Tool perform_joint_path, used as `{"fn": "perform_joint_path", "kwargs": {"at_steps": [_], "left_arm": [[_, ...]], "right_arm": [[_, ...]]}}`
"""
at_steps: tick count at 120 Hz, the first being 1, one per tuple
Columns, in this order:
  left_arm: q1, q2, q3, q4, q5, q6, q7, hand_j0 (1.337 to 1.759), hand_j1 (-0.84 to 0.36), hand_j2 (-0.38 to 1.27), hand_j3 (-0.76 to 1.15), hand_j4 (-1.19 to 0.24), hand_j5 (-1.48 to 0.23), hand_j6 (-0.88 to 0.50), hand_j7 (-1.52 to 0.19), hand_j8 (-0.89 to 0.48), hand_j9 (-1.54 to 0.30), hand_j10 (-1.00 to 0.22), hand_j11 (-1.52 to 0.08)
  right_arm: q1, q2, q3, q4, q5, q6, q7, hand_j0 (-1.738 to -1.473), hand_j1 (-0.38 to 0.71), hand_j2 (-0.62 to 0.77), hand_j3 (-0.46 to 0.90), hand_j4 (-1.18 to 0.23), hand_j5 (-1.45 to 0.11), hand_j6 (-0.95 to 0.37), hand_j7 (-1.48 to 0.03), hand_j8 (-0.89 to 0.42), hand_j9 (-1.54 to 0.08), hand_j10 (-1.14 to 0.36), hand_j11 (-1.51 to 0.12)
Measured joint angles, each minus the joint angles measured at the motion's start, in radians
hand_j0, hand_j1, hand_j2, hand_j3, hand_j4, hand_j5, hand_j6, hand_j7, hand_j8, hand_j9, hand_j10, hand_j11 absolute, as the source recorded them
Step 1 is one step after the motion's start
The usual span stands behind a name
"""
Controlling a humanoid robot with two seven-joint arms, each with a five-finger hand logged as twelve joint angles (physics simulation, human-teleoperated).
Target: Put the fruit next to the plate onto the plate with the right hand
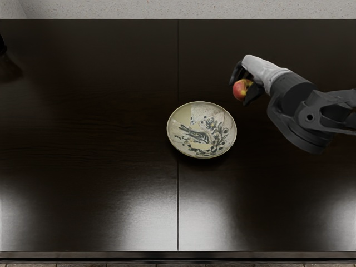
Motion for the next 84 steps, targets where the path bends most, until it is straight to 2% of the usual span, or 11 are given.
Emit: {"fn": "perform_joint_path", "kwargs": {"at_steps": [40,62,84], "left_arm": [[0.000,0.000,0.000,0.000,0.000,0.000,0.000,1.658,0.07,0.05,0.00,-0.23,-0.30,-0.23,-0.30,-0.23,-0.30,-0.23,-0.30],[-0.001,0.000,0.000,0.000,0.000,0.000,0.000,1.658,0.07,0.05,0.00,-0.23,-0.30,-0.23,-0.30,-0.23,-0.30,-0.23,-0.30],[-0.003,0.000,0.000,0.000,0.000,0.000,0.000,1.658,0.07,0.05,0.00,-0.23,-0.30,-0.23,-0.30,-0.23,-0.30,-0.23,-0.30]], "right_arm": [[-0.020,0.103,0.067,-0.005,0.039,-0.001,0.000,-1.658,0.40,0.53,0.00,-0.63,-0.94,-0.45,-0.87,-0.39,-0.91,-0.63,-0.92],[-0.039,0.130,0.083,-0.011,0.037,-0.002,-0.001,-1.657,0.33,0.35,0.00,-0.65,-0.92,-0.46,-0.87,-0.41,-0.90,-0.65,-0.90],[-0.079,0.163,0.087,-0.028,0.035,-0.002,-0.001,-1.656,0.29,0.27,0.00,-0.65,-0.91,-0.47,-0.88,-0.41,-0.89,-0.65,-0.90]]}}
